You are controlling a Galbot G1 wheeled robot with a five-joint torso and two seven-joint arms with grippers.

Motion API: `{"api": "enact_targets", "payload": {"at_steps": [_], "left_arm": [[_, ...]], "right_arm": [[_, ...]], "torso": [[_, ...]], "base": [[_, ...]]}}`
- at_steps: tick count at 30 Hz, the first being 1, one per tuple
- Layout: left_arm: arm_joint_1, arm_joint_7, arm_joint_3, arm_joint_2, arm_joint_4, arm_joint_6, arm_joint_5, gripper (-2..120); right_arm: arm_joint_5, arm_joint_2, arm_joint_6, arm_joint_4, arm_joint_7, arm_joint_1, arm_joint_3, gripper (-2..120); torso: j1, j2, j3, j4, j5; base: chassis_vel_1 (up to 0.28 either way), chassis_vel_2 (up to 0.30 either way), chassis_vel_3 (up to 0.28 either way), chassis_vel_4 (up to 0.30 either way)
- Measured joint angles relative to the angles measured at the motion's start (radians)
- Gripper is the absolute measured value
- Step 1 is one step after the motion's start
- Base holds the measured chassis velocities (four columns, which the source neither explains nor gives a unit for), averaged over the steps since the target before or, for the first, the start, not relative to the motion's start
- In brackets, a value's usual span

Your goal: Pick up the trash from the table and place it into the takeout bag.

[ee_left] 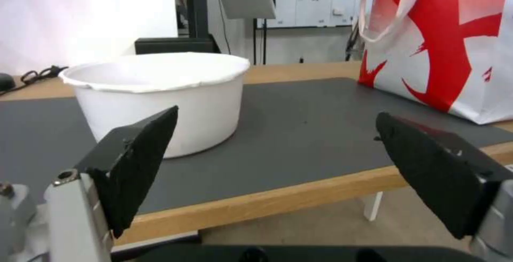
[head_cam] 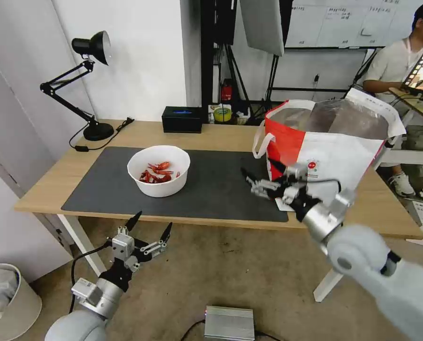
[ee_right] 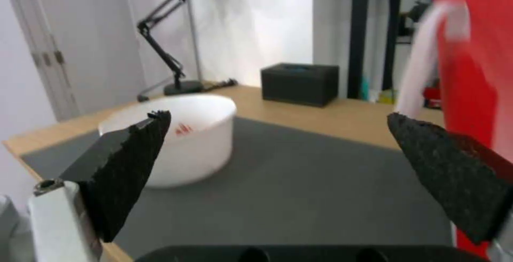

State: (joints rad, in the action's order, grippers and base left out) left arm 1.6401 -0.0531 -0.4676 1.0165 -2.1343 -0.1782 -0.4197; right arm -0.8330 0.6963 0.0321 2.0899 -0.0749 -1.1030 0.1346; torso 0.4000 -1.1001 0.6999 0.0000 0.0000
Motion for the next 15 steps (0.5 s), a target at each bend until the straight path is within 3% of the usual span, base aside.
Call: {"api": "enact_targets", "payload": {"at_steps": [5,15], "left_arm": [[-0.003,0.0,0.0,0.001,0.008,-0.006,0.0,100],[-0.007,0.0,0.002,0.0,0.018,-0.009,0.0,100]], "right_arm": [[0.125,0.051,0.072,-0.041,-0.006,-0.111,0.009,100],[0.266,0.109,0.154,-0.096,-0.037,-0.183,0.005,100]], "torso": [[0.0,0.0,0.0,0.0,0.0001],[0.0,0.0,0.0,0.0,0.0]], "base": [[0.0,0.0,0.0,0.0],[0.0,0.0,0.0,0.0]]}}
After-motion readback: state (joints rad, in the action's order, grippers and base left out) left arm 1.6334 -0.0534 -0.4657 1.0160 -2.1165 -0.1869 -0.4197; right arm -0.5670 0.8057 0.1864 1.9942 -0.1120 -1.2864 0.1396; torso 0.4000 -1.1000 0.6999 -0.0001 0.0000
